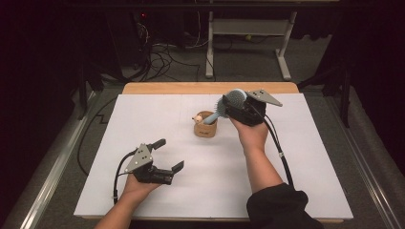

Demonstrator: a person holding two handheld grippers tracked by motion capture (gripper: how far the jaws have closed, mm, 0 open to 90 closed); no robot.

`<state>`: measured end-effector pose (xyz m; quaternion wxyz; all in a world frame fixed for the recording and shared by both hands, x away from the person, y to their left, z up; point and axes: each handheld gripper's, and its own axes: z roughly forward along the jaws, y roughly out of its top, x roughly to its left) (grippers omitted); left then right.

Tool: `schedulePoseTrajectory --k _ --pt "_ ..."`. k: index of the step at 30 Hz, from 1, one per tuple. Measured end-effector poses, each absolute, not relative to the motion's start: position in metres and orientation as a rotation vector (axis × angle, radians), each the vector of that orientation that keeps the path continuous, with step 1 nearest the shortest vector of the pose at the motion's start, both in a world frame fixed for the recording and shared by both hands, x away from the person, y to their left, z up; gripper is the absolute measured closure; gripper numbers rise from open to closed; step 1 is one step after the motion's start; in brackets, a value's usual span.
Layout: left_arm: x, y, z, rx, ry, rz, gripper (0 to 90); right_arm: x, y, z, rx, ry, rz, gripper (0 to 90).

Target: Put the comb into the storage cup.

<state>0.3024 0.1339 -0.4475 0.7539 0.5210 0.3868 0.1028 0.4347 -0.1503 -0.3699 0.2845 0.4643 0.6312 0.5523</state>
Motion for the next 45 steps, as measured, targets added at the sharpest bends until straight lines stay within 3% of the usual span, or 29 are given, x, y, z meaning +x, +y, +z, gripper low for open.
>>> schedulePoseTrajectory --k 11,17,45 --pt "0.303 0.134 -0.448 1.142 0.85 0.224 1.2 0.435 -0.153 -0.367 1.191 1.715 1.482 13.6" --pt "0.303 0.134 -0.449 1.145 0.851 0.218 1.2 0.435 -0.155 -0.365 1.18 1.739 1.485 0.4" --pt "0.306 0.135 -0.451 1.165 0.87 0.215 1.2 0.419 -0.165 -0.362 1.123 1.778 1.421 0.2"
